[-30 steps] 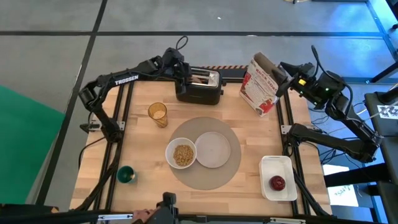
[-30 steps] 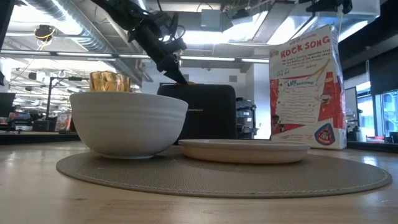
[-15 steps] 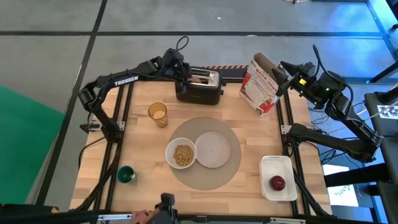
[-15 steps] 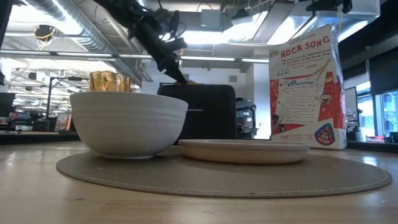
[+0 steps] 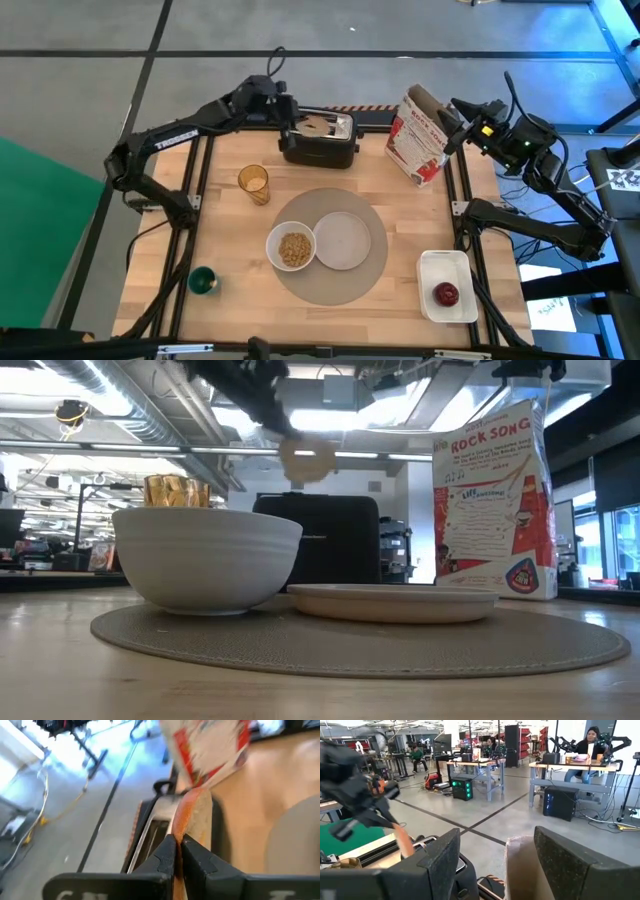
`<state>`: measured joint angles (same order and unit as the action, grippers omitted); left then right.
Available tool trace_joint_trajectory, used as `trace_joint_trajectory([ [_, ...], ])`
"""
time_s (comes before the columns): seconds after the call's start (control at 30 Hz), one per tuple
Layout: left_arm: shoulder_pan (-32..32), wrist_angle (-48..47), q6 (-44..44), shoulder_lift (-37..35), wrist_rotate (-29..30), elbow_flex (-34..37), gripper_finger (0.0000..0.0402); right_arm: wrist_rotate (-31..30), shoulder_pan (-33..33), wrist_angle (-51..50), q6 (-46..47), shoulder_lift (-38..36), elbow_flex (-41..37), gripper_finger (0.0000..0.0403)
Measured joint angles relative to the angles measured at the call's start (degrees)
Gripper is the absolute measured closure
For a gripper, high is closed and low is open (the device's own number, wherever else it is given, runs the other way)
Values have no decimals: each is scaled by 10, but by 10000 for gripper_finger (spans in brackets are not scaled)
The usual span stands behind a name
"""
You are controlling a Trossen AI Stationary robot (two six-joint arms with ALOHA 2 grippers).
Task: Arrange a breakfast setting
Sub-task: Put the bagel on the gray plate
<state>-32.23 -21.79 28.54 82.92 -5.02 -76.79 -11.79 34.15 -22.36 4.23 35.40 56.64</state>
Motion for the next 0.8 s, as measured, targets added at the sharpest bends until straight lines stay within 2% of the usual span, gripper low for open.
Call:
trace_joint_trajectory([
  [0.17, 38, 14, -31, -40, -15, 0, 388, 0, 0, 10, 0, 0, 0, 157],
  [0.33, 75, 27, -144, -41, -68, 0, 388, 25, 0, 32, 36, 0, 0, 157],
  [0.5, 141, 27, -245, 17, -65, 25, 388, 66, 0, 28, 72, 0, 0, 157],
  [0.67, 212, 40, -284, 79, -66, 39, 388, 137, 0, 27, 93, 1, 0, 157],
  [0.8, 236, 40, -298, 137, -45, 40, 388, 197, -1, 5, 105, 17, 0, 157],
])
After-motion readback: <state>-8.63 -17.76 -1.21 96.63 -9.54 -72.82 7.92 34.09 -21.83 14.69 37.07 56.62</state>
